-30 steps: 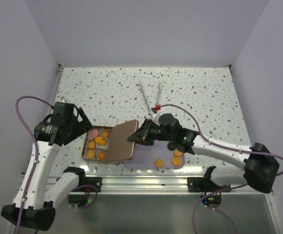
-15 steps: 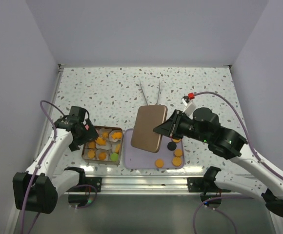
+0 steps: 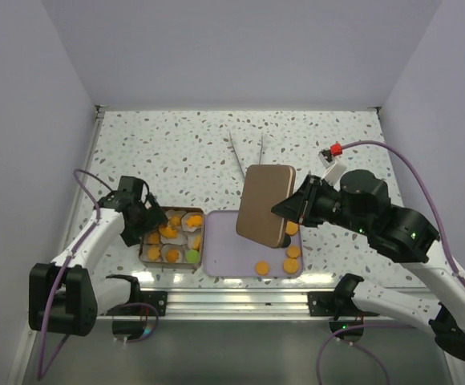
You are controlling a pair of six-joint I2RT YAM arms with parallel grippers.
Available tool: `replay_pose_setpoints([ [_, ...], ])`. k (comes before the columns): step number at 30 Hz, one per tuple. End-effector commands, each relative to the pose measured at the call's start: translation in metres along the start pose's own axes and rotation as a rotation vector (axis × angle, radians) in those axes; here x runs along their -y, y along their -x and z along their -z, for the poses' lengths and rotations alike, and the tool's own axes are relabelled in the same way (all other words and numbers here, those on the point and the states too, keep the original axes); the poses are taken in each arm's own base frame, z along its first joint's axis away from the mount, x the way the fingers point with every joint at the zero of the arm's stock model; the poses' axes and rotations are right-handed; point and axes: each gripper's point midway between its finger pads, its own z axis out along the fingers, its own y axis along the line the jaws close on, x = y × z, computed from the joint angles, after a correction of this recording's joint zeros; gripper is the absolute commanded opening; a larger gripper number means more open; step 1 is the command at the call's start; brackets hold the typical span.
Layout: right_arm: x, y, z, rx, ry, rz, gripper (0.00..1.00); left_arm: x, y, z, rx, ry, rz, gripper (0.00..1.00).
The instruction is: Pack the cookies
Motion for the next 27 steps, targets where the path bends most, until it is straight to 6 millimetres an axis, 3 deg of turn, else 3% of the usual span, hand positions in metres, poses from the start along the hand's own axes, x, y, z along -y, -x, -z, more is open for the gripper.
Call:
replay_pose_setpoints([
  [1, -0.003, 0.008, 0.003, 0.012, -0.003, 0.037, 0.0, 0.03, -0.011, -0.006, -0.017, -0.141, 0.051, 1.0],
  [5, -0.005, 0.008, -0.001, -0.002, 0.004, 0.04, 0.0, 0.051, -0.026, -0.006, -0.035, -0.195, 0.037, 1.0],
  [7, -0.004, 0.008, -0.004, -0.005, 0.001, 0.039, 0.0, 0.072, -0.032, -0.002, -0.037, -0.236, 0.018, 1.0],
  [15, 0.002, 0.006, -0.011, -0.01, 0.019, 0.015, 0.0, 0.146, -0.029, 0.014, -0.051, -0.341, -0.03, 1.0],
  [18, 0.007, 0.007, -0.014, -0.002, 0.032, -0.006, 0.0, 0.175, -0.048, 0.015, -0.091, -0.359, -0.046, 1.0],
  [19, 0.011, 0.003, -0.026, 0.0, 0.059, -0.022, 0.0, 0.181, -0.054, 0.016, -0.105, -0.37, -0.052, 1.0],
  [20, 0.004, -0.005, -0.026, -0.035, 0.134, -0.039, 0.0, 0.191, -0.061, 0.02, -0.115, -0.392, -0.055, 1.0],
  [23, 0.004, -0.004, -0.048, -0.018, 0.274, -0.167, 0.0, 0.194, -0.066, 0.024, -0.135, -0.403, -0.051, 1.0],
  [27, 0.005, -0.006, -0.061, -0.005, 0.365, -0.245, 0.0, 0.183, -0.05, 0.041, -0.08, -0.397, -0.067, 1.0],
])
